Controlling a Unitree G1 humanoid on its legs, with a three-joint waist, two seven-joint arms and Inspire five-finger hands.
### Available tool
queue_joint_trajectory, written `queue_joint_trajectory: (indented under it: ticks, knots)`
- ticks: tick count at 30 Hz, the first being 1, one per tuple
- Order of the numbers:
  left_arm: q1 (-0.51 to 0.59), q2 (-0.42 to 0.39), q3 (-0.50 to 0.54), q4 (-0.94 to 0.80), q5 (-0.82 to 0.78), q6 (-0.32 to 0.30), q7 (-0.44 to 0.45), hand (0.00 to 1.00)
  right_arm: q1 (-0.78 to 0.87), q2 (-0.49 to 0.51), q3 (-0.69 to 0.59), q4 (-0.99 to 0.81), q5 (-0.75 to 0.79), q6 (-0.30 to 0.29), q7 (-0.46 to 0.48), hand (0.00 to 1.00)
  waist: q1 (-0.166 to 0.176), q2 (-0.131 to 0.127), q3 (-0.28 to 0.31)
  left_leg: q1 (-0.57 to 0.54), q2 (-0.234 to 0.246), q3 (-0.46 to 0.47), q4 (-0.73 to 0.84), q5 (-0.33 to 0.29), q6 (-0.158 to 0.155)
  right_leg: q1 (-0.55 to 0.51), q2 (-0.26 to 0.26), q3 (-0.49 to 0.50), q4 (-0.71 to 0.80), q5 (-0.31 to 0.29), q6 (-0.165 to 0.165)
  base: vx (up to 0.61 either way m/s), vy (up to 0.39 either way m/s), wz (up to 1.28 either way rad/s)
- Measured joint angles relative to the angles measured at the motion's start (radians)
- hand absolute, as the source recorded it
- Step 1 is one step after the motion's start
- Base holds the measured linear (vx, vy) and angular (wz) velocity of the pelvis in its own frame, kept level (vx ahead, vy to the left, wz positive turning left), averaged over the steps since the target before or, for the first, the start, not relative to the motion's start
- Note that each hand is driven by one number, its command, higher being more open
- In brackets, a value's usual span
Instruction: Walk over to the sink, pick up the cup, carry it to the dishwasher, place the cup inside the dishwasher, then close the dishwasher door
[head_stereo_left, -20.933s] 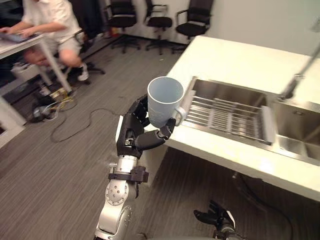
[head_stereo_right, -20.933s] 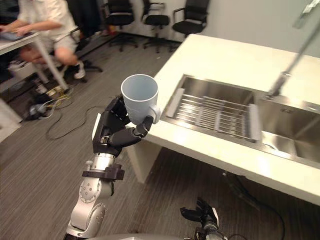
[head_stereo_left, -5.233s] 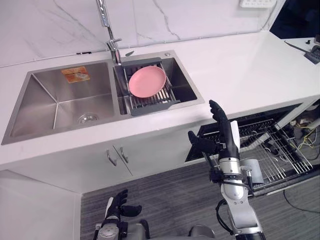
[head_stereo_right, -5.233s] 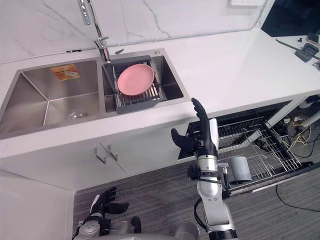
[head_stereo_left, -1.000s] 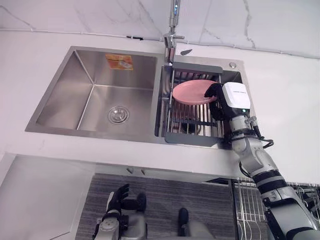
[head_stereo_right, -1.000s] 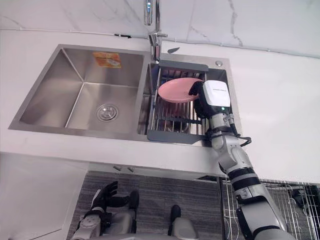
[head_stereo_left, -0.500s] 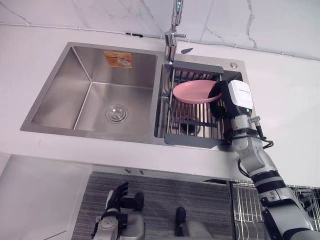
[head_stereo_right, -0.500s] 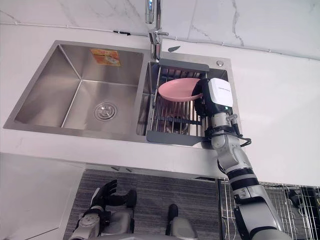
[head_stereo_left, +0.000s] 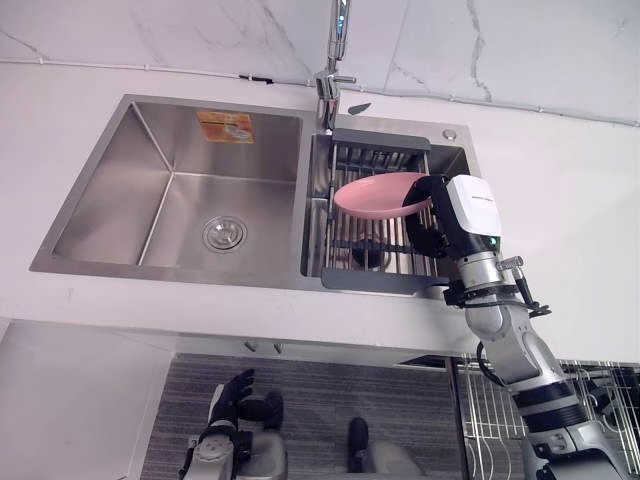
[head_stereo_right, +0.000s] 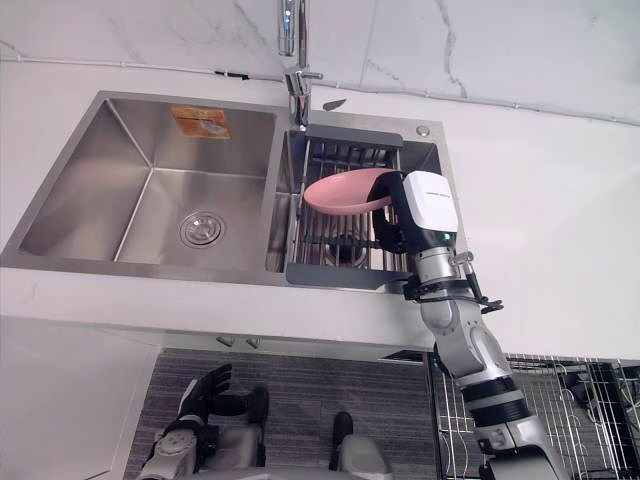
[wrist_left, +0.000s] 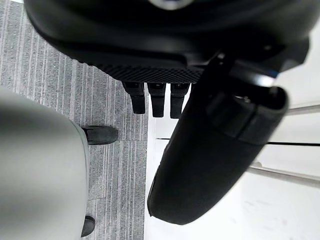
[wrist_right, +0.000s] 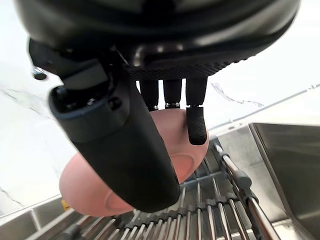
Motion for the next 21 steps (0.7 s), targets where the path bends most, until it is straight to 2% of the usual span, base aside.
queue_joint_trajectory:
  ticks: [8, 13, 16, 18, 19, 21]
  knots:
    - [0.004, -0.002, 0.007, 0.031, 0.032, 0.011, -0.002, 0.90, 0.031, -0.019, -0.010, -0.137, 0.000, -0.042, 0.000, 0.30, -0.016, -0.002, -0.044, 0.012, 0.006, 0.017, 0.000, -0.002, 0.003, 0.002, 0.000, 0.011, -0.008, 0.005, -0.001, -0.01, -0.008, -0.06]
    - [0.006, -0.007, 0.007, 0.034, 0.039, 0.013, -0.007, 0.90, 0.097, -0.013, -0.085, -0.225, 0.000, -0.052, -0.010, 0.30, -0.019, 0.000, -0.059, 0.024, 0.008, 0.022, -0.001, -0.005, 0.003, 0.016, 0.000, 0.015, -0.018, 0.008, -0.001, -0.01, -0.004, -0.02]
    - [0.009, -0.008, 0.006, 0.044, 0.041, 0.015, -0.010, 0.90, 0.150, 0.023, -0.119, -0.262, 0.000, -0.053, -0.023, 0.30, -0.021, 0.000, -0.079, 0.029, 0.009, 0.030, -0.001, -0.007, 0.003, 0.017, 0.001, 0.023, -0.017, 0.009, -0.001, -0.01, -0.005, -0.09]
    - [0.010, -0.009, 0.007, 0.060, 0.041, 0.016, -0.010, 0.90, 0.196, 0.063, -0.139, -0.285, 0.000, -0.053, -0.032, 0.30, -0.031, 0.001, -0.094, 0.035, 0.011, 0.038, -0.001, -0.008, 0.003, 0.018, 0.001, 0.031, -0.017, 0.009, -0.002, -0.04, 0.001, -0.18]
    - [0.015, -0.009, 0.005, 0.066, 0.059, 0.016, -0.011, 0.90, 0.268, 0.100, -0.160, -0.315, 0.001, -0.053, -0.037, 0.30, -0.046, 0.002, -0.100, 0.052, 0.015, 0.055, -0.001, -0.012, -0.001, 0.023, 0.001, 0.048, -0.016, 0.010, -0.004, -0.08, 0.006, -0.27]
    - [0.017, -0.009, 0.002, 0.071, 0.059, 0.018, -0.011, 0.90, 0.294, 0.117, -0.176, -0.315, 0.001, -0.053, -0.037, 0.30, -0.047, 0.006, -0.109, 0.055, 0.016, 0.061, -0.001, -0.013, -0.001, 0.023, 0.002, 0.054, -0.016, 0.011, -0.004, -0.06, 0.002, -0.17]
